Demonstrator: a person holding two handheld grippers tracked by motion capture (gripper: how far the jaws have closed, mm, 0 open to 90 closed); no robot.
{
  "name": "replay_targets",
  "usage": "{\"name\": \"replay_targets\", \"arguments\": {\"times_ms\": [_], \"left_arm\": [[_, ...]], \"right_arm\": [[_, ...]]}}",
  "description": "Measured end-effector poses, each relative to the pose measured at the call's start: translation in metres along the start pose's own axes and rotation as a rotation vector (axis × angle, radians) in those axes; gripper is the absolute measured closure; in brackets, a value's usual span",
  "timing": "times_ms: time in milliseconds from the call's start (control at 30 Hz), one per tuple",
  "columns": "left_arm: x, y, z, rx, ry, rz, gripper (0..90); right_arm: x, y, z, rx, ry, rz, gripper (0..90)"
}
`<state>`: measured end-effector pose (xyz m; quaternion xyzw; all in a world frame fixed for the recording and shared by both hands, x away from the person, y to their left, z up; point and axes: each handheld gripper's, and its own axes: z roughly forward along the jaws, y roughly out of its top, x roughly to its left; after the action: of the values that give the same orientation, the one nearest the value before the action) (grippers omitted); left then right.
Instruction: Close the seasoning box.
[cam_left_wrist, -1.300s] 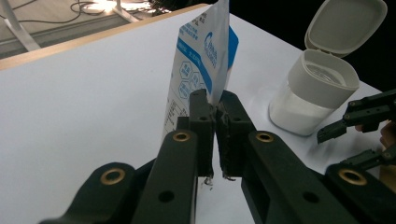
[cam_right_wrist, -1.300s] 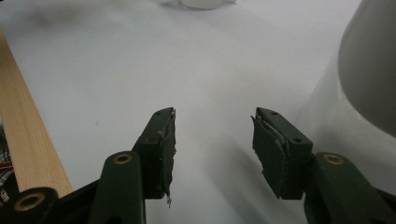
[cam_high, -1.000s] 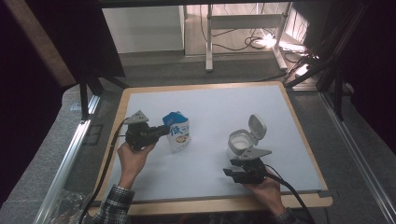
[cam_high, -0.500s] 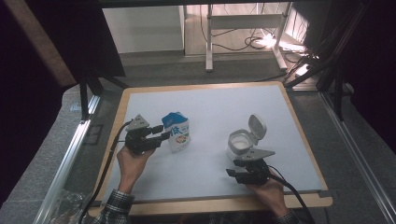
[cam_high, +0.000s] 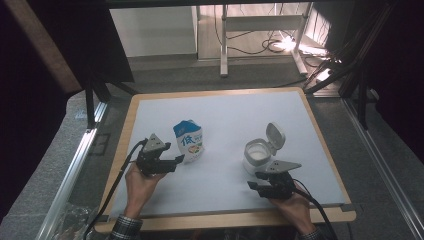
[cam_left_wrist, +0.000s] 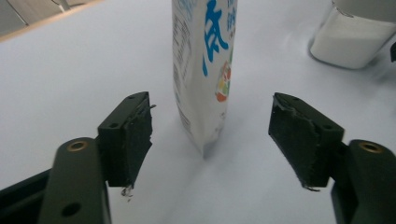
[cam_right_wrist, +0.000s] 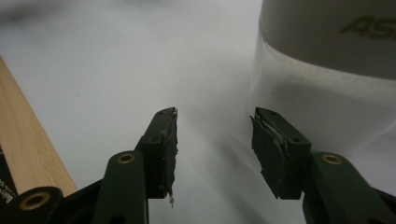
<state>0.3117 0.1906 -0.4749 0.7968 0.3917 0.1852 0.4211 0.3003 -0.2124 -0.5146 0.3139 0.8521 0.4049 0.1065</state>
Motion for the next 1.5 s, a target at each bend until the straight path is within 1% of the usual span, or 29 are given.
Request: {"name": "replay_targets", "arguments": {"times_ms": [100, 233, 300, 400, 433, 533, 567, 633, 733, 800, 900, 967, 1000, 1067, 1167, 1200, 1233, 1333, 1433, 1500], "left_arm": [[-0.001, -0.005, 0.001, 0.009, -0.013, -0.020, 26.3], [-0.003, -0.014, 0.002, 0.031, -0.016, -0.034, 22.2], [-0.004, -0.018, 0.002, 0.035, -0.013, -0.037, 20.2], [-0.006, -0.026, 0.003, 0.046, 0.002, -0.038, 16.6], [-0.006, -0.028, 0.004, 0.054, 0.001, -0.040, 15.7], [-0.007, -0.034, 0.006, 0.075, 0.006, -0.048, 13.0], [-0.008, -0.037, 0.007, 0.083, 0.014, -0.049, 12.1], [-0.009, -0.042, 0.009, 0.089, 0.020, -0.051, 11.5], [-0.009, -0.051, 0.011, 0.094, 0.023, -0.066, 10.7], [-0.008, -0.055, 0.013, 0.093, 0.016, -0.080, 10.1], [-0.008, -0.063, 0.016, 0.111, 0.012, -0.092, 9.6], [-0.009, -0.065, 0.018, 0.126, 0.024, -0.085, 9.2], [-0.009, -0.065, 0.018, 0.126, 0.024, -0.085, 9.2], [-0.012, -0.069, 0.023, 0.151, 0.034, -0.072, 8.8], [-0.014, -0.072, 0.028, 0.173, 0.034, -0.071, 8.5], [-0.014, -0.073, 0.030, 0.177, 0.039, -0.065, 8.3], [-0.015, -0.073, 0.030, 0.174, 0.044, -0.058, 7.5], [-0.015, -0.073, 0.030, 0.172, 0.044, -0.065, 7.3], [-0.015, -0.074, 0.031, 0.170, 0.045, -0.067, 7.0], [-0.015, -0.074, 0.031, 0.169, 0.045, -0.066, 6.9]], "right_arm": [[-0.001, -0.001, -0.002, 0.002, -0.014, 0.001, 50.6], [-0.001, -0.003, -0.007, -0.004, -0.037, -0.007, 50.0], [0.000, -0.003, -0.009, -0.003, -0.058, -0.023, 49.0], [-0.001, -0.004, -0.012, -0.013, -0.081, -0.027, 45.5], [-0.001, -0.004, -0.012, -0.011, -0.086, -0.031, 44.6], [-0.003, -0.004, -0.015, -0.009, -0.092, -0.020, 43.9], [-0.004, -0.004, -0.016, -0.008, -0.097, -0.018, 43.9], [-0.006, -0.004, -0.019, -0.015, -0.108, -0.013, 44.5], [-0.012, -0.003, -0.024, -0.032, -0.101, 0.013, 48.3], [-0.015, -0.004, -0.027, -0.042, -0.094, 0.029, 50.2], [-0.020, -0.004, -0.030, -0.033, -0.093, 0.041, 52.9], [-0.021, -0.004, -0.031, -0.028, -0.095, 0.043, 54.6], [-0.022, -0.005, -0.031, -0.026, -0.097, 0.046, 54.9], [-0.024, -0.005, -0.033, -0.022, -0.111, 0.050, 55.0], [-0.025, -0.005, -0.035, -0.023, -0.139, 0.051, 54.9], [-0.026, -0.005, -0.036, -0.026, -0.145, 0.052, 54.9], [-0.027, -0.004, -0.038, -0.029, -0.152, 0.055, 54.9], [-0.031, -0.003, -0.042, -0.029, -0.158, 0.059, 55.6], [-0.035, -0.001, -0.045, -0.027, -0.155, 0.066, 60.3], [-0.039, -0.001, -0.046, -0.028, -0.137, 0.081, 64.0]]}}
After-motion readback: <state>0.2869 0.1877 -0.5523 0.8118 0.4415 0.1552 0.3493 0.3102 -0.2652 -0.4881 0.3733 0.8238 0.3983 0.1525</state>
